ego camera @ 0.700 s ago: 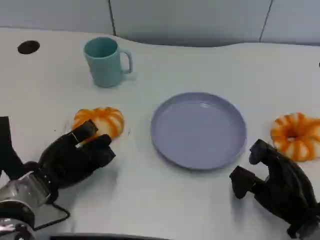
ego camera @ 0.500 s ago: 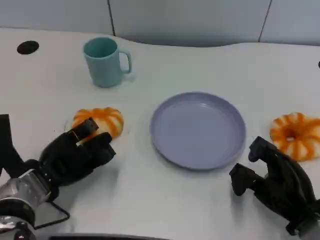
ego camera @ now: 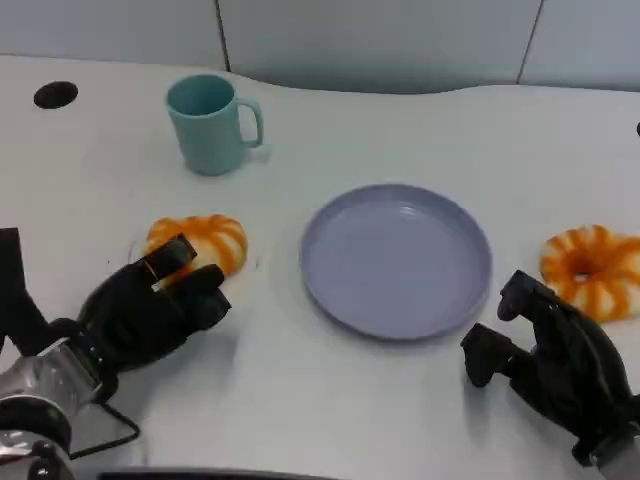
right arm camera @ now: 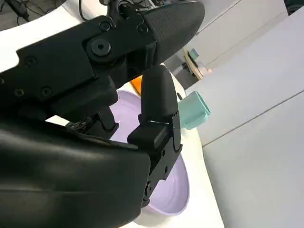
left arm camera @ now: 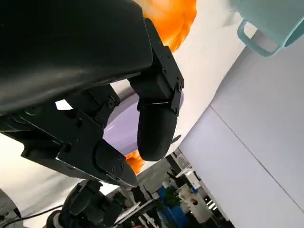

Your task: Grasp the bread from the table and place it into the plate.

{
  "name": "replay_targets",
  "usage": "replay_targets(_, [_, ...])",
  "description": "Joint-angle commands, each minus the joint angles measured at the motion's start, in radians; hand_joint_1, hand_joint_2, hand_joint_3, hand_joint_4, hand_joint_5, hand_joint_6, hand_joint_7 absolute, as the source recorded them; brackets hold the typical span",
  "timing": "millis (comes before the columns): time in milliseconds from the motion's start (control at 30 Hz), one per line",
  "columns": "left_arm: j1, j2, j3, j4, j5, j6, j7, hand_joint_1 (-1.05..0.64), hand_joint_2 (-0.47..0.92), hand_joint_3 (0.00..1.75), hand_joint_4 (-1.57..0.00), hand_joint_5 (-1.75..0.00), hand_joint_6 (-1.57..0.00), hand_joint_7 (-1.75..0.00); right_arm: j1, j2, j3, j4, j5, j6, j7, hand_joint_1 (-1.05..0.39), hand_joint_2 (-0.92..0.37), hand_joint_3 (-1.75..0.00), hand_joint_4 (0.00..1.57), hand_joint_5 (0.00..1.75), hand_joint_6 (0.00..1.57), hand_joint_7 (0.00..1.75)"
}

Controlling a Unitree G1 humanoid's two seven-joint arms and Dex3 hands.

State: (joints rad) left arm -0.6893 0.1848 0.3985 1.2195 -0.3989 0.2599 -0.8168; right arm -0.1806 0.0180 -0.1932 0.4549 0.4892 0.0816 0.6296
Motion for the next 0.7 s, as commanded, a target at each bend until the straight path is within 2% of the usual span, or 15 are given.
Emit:
replay_targets(33, [-0.012,0.014,-0.006,0.006,0.013,-0.019,-0.015,-0.02,0.59,0.01,-1.07,-1.75,-0.80,-1.75,-0.010,-0.020,-0.011,0.011,-0.001,-0.015,0.009,-0.44,-0.86,0.00,0.90,1.75,0.66,1.75])
replay_targets(233, [-0.016,0.019,0.002,0.008,0.001,0.002,-0.026,-0.03,0.59,0.01,-1.06,-1.75,-0.79,-1.75,-0.011,-0.019,-0.014,0.020,0.001,-0.028,0.019,-0.44,-0.87,0.00,0.90,1.75,0.65,1.75])
replay_targets(333, [-0.020,0.031,0.014,-0.011,-0.019,0.032,-0.066,-0.07,0.61,0.01,-0.99,-1.75,-0.73,-1.75,-0.010,-0.022,-0.014,0.019,0.003,-0.022,0.023,-0.44,-0.87,0.00,0.90,1.75,0.65,1.75])
replay_targets(367, [-0.009,0.029,0.004,-0.041,-0.013,-0.011,-0.095,-0.07,0.61,0.01,-0.98,-1.75,-0.73,-1.75,-0.006,-0.024,-0.013,0.014,0.003,-0.018,0.022,-0.44,-0.87,0.00,0.90,1.75,0.65,1.75])
replay_targets(400, [0.011,0.022,-0.013,-0.086,0.002,-0.095,-0.120,-0.16,0.61,0.01,-0.91,-1.75,-0.74,-1.62,-0.002,-0.026,-0.012,0.009,0.002,-0.015,0.023,-0.44,-0.87,0.00,0.90,1.75,0.65,1.75])
replay_targets(433, [0.033,0.011,-0.024,-0.132,0.011,-0.182,-0.147,-0.33,0.62,0.01,-0.78,-1.71,-0.81,-1.34,0.002,-0.029,-0.011,0.007,0.002,-0.013,0.025,-0.44,-0.86,0.00,0.90,1.75,0.65,1.75])
replay_targets(467, [0.049,0.003,-0.031,-0.162,0.014,-0.243,-0.165,-0.40,0.64,0.01,-0.72,-1.62,-0.87,-1.14,0.004,-0.031,-0.010,0.006,0.002,-0.011,0.027,-0.44,-0.86,0.00,0.90,1.75,0.65,1.75])
replay_targets(500, [0.069,-0.008,-0.037,-0.200,0.017,-0.320,-0.175,-0.44,0.65,0.00,-0.69,-1.58,-0.90,-1.02,0.005,-0.031,-0.010,0.005,0.004,-0.005,0.026,-0.44,-0.86,0.00,0.90,1.75,0.65,1.75])
replay_targets(533, [0.086,-0.016,-0.045,-0.235,0.021,-0.379,-0.175,-0.54,0.66,0.00,-0.66,-1.35,-0.96,-0.78,0.006,-0.031,-0.010,0.003,0.005,0.000,0.024,-0.44,-0.86,0.00,0.90,1.75,0.66,1.75])
replay_targets(567, [0.098,-0.021,-0.053,-0.257,0.023,-0.417,-0.173,-0.64,0.67,0.00,-0.68,-1.05,-1.08,-0.42,0.007,-0.031,-0.010,0.002,0.006,0.003,0.023,-0.44,-0.85,0.00,0.91,1.75,0.66,1.75])
replay_targets(600, [0.109,-0.022,-0.060,-0.281,0.020,-0.441,-0.178,-0.67,0.68,0.00,-0.69,-0.94,-1.14,-0.27,0.008,-0.030,-0.010,-0.001,0.007,0.011,0.019,-0.44,-0.85,0.00,0.91,1.75,0.66,1.75])
replay_targets(667, [0.118,-0.015,-0.066,-0.313,0.002,-0.442,-0.193,-0.78,0.72,0.00,-0.58,-0.62,-1.03,-0.06,0.008,-0.029,-0.012,0.001,0.012,0.013,0.025,-0.43,-0.85,0.00,0.90,1.75,0.66,1.75])
replay_targets(700, [0.121,-0.012,-0.068,-0.323,-0.004,-0.440,-0.196,-0.80,0.73,0.00,-0.57,-0.54,-1.00,-0.03,0.008,-0.028,-0.013,0.002,0.013,0.013,0.027,-0.43,-0.85,0.00,0.90,1.75,0.66,1.75])
